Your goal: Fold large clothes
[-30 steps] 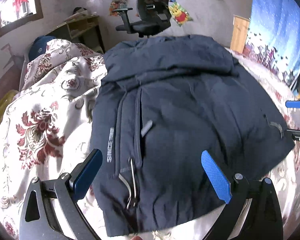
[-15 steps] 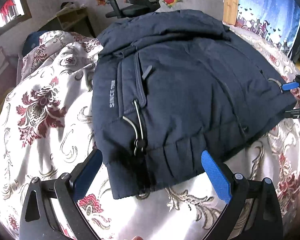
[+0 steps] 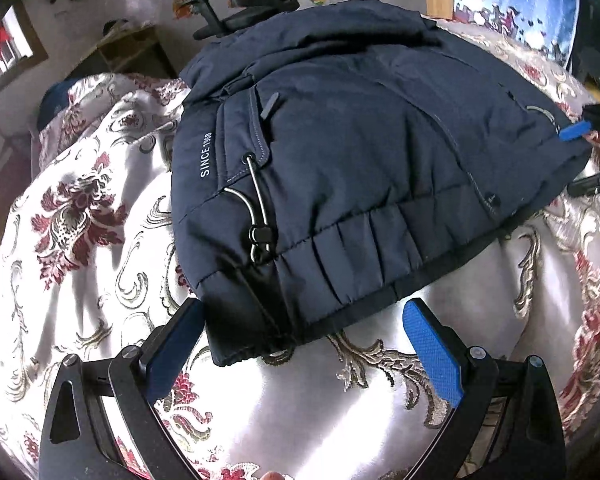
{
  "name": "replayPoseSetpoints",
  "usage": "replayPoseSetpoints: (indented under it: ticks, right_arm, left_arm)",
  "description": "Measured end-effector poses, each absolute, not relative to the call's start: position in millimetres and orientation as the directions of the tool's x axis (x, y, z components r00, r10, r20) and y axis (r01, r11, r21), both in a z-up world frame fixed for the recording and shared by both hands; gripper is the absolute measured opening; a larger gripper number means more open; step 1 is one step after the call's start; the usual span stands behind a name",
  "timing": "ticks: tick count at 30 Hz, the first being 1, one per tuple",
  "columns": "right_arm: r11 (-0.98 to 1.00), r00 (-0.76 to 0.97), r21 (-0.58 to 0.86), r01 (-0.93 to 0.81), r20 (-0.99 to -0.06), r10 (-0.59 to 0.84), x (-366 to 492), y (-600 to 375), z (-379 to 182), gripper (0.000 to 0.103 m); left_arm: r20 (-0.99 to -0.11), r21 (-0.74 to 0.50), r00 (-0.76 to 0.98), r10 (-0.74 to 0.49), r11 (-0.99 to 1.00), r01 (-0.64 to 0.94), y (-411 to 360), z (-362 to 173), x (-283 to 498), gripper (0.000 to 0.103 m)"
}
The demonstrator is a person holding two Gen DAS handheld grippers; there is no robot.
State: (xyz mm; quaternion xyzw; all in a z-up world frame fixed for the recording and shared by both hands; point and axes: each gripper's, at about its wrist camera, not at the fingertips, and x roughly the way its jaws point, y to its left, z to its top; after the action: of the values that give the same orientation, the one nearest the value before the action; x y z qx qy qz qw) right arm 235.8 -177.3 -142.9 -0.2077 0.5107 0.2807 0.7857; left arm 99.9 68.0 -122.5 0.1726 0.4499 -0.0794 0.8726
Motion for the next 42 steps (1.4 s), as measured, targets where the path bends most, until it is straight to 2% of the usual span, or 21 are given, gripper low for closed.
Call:
replayPoseSetpoints:
  ticks: [8, 19, 23, 26, 35, 42]
  right_arm:
    - [0.744, 0.33, -0.078, -0.663, -0.923, 0.197, 232.1, -174.5, -150.9, 0.103]
    - [0.763, 0.324, -0.06, -0.644, -0.924, 0.201, 242.0, -175.8, -155.2, 0.103]
    - [0.768, 0.325, -0.054, -0.638, -0.923, 0.205, 244.3, -179.5, -152.0, 0.103]
    - [0.765, 0.329, -0.065, -0.641, -0.924, 0.197, 241.6, -182.6, -152.8, 0.103]
    - [0.653, 0.427, -0.26, -0.712, -0.898, 0.108, 216.4, -178.0, -171.6, 0.103]
    - [0.626, 0.593, -0.452, -0.635, -0.805, 0.02, 217.5, -176.7, -175.1, 0.103]
  left_arm:
    - [-0.761, 0.339, 0.645, 0.066, 0.889, 0.309, 58.3, -131.3, 88.6, 0.097]
    - [-0.673, 0.457, 0.733, 0.099, 0.835, 0.307, 40.8, -138.5, 88.7, 0.097]
    - [-0.699, 0.434, 0.711, 0.072, 0.833, 0.343, 39.4, -150.8, 95.0, 0.097]
    - [-0.69, 0.476, 0.718, 0.091, 0.804, 0.356, 36.3, -162.5, 95.0, 0.097]
    - [-0.614, 0.542, 0.773, 0.163, 0.799, 0.262, 38.4, -157.8, 101.6, 0.097]
    - [-0.565, 0.566, 0.805, 0.183, 0.796, 0.216, 39.3, -149.2, 103.1, 0.097]
